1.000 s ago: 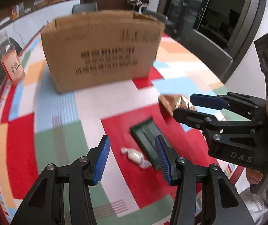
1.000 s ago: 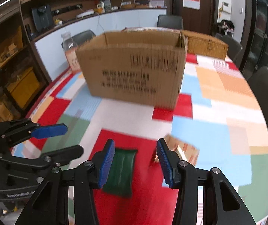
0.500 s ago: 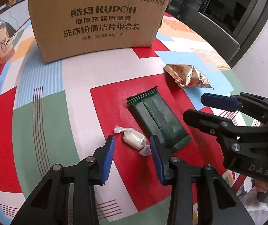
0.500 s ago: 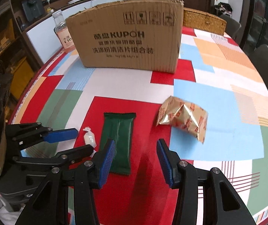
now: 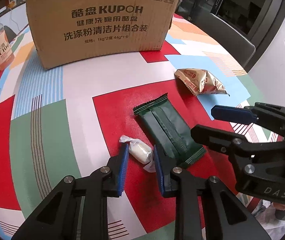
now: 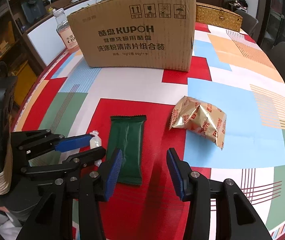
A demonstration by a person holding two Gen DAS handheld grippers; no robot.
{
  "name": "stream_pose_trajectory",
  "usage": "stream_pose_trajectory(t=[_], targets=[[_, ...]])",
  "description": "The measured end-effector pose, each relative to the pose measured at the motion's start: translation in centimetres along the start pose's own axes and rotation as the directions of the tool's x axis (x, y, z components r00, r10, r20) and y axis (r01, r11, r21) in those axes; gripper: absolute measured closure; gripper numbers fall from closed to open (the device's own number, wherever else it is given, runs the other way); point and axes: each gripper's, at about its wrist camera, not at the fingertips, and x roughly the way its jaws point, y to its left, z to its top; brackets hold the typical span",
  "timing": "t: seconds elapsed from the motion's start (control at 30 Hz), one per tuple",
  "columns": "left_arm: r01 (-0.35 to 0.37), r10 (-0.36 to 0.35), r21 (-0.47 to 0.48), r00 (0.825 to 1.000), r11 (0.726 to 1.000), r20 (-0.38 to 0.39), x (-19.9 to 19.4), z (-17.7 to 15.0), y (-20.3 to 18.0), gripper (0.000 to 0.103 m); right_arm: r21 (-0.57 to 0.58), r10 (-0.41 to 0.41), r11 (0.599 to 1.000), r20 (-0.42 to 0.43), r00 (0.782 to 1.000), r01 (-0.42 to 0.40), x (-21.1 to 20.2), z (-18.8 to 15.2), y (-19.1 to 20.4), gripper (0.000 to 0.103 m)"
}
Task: Organize snacks
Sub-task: 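Grasp the white wrapped candy with the left tool while the right grasps the dark green bar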
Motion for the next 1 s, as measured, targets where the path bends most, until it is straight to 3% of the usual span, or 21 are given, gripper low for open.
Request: stream_pose_trajectory(t=[0.4, 0.53, 1.0], targets=[[-0.025, 0.027, -0.034, 0.998, 0.999, 0.055, -2.6, -0.3, 1.5, 0.077, -0.032, 0.014, 0.999, -0.045, 0.999, -0.015, 1.5, 0.4, 1.5, 0.056], [-0.052, 0.056, -0.042, 0.995, 0.998, 0.078, -3.3, -0.5, 2.2, 0.077, -0.04, 0.007, 0.999, -0.057, 0.998, -0.009, 2.4, 0.9, 2.1, 0.046], [-0.046, 0.054, -0.089, 0.994, 0.995, 0.096, -3.8, -0.9, 3.9, 0.077, -0.098, -0.087, 0.992, -0.081, 0.993, 0.079, 4.6, 1.7, 3.7, 0.046]])
